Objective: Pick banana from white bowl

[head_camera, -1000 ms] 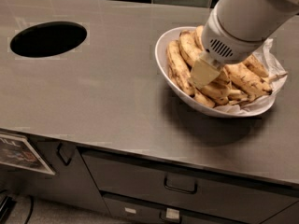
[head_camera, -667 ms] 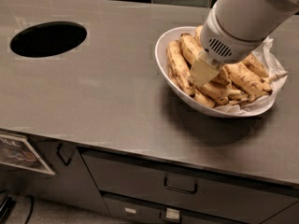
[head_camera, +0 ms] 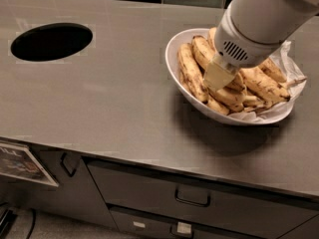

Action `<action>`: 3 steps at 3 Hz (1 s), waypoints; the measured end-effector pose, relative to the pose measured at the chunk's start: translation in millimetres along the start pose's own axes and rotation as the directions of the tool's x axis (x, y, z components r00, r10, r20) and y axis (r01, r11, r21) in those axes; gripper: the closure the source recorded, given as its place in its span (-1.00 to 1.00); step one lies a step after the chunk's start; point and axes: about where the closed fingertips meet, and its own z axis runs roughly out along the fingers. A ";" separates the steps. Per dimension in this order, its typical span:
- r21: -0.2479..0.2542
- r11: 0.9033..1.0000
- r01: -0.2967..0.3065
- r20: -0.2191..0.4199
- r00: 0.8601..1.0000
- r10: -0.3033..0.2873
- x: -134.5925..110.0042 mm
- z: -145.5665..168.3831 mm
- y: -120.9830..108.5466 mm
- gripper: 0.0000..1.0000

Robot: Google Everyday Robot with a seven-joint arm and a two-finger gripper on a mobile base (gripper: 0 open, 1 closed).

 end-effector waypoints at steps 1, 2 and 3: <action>0.003 1.000 -0.004 -0.007 1.000 0.004 0.8 2.0 -0.6 0.00; 0.013 1.000 -0.011 -0.016 1.000 0.011 1.8 5.6 -1.7 -0.02; 0.022 1.000 -0.020 -0.026 0.999 0.021 3.1 11.2 -3.1 -0.06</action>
Offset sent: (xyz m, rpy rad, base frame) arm 0.0106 -0.0087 -0.0218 -0.0226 0.0240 -0.0426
